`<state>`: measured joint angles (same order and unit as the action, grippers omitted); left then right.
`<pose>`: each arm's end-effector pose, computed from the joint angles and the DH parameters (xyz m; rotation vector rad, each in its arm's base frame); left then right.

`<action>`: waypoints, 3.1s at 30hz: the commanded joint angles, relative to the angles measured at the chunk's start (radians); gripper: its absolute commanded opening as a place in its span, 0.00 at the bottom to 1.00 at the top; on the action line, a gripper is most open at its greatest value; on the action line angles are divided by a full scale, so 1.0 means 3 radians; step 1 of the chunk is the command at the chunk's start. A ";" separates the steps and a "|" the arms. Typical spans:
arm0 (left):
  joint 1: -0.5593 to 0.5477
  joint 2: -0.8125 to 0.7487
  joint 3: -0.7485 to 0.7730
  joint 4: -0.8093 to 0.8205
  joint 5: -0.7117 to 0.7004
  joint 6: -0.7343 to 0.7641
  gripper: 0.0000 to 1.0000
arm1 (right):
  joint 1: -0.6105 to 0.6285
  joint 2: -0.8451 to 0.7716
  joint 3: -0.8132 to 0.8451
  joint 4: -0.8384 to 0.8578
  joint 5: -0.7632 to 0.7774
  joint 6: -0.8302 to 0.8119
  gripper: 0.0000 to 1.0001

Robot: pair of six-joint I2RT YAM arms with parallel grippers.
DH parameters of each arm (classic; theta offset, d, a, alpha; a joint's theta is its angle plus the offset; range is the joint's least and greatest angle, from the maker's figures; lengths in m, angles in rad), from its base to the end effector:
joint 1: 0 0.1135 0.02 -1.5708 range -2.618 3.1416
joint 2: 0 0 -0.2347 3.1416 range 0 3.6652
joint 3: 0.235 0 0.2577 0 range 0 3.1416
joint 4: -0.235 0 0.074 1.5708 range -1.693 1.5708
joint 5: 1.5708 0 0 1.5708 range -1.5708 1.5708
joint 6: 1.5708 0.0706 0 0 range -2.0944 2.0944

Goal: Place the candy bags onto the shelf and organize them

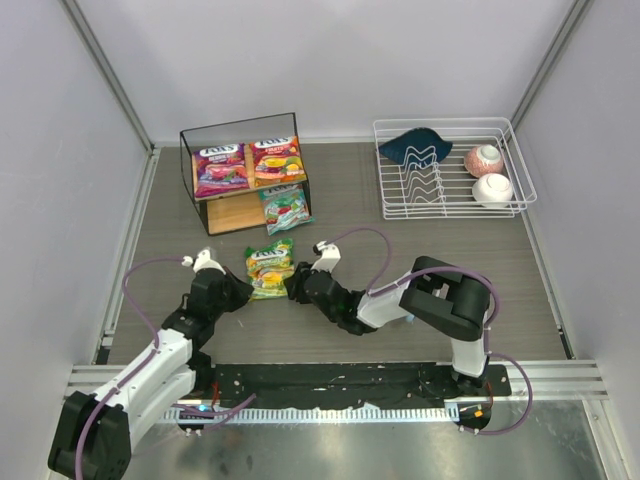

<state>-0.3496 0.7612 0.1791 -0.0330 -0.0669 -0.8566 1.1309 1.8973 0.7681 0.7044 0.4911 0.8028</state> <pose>0.1993 -0.0676 0.1044 -0.6020 2.1683 -0.5989 0.1923 0.3303 0.0787 -0.0076 2.0262 0.7776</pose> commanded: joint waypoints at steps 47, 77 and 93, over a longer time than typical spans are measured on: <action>-0.0006 -0.0550 0.0374 -0.0039 -0.0421 0.0355 0.00 | -0.0108 -0.0081 0.0712 0.0050 -0.0129 -0.1183 0.01; 0.0715 0.1716 0.1269 0.1367 -0.0360 0.0524 0.00 | -0.0778 0.0982 0.2092 0.0112 -0.0855 -0.1255 0.01; 0.0874 0.1875 0.1198 0.1531 -0.0283 0.0529 0.00 | -0.0942 0.1484 0.2589 0.0070 -0.1518 -0.1229 0.01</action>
<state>-0.0956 1.3331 0.5400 0.3614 -0.1528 -0.7029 0.8654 2.3272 1.4994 0.6647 0.1566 0.4423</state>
